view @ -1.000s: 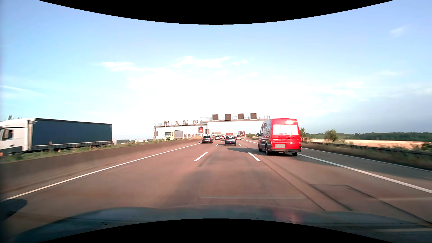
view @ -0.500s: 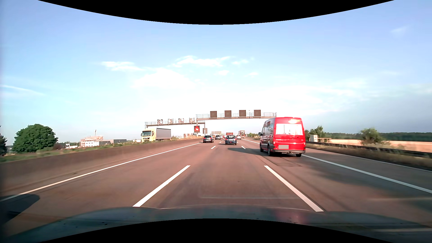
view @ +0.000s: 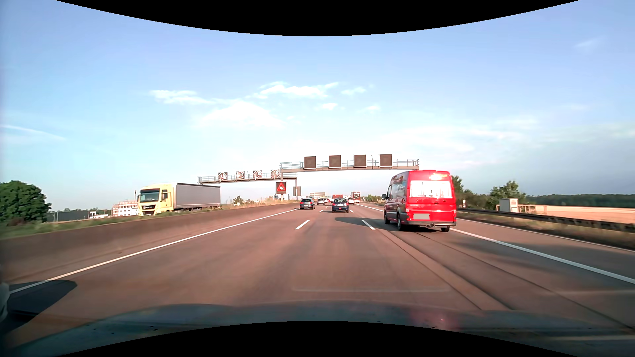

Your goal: Follow the waypoints while adhering to traffic rules and regulations

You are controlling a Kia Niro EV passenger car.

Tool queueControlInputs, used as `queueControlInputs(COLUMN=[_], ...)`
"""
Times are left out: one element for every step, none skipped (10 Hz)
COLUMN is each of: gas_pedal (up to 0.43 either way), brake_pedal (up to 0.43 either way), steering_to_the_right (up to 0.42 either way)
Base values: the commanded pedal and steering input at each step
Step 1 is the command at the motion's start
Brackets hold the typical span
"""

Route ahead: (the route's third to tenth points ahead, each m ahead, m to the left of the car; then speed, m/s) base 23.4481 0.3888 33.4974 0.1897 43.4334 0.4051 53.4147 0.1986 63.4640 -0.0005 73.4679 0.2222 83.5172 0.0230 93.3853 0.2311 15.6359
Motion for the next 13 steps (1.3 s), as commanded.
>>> queueControlInputs(gas_pedal=[0.157, 0.157, 0.157, 0.157, 0.157, 0.157, 0.157, 0.157, 0.157, 0.157, 0.157, 0.157, 0.157], brake_pedal=[0.0, 0.0, 0.0, 0.0, 0.0, 0.0, 0.0, 0.0, 0.0, 0.0, 0.0, 0.0, 0.0], steering_to_the_right=[-0.004, -0.004, -0.004, -0.004, -0.004, -0.004, -0.003, -0.004, -0.004, -0.004, -0.004, -0.004, -0.004])
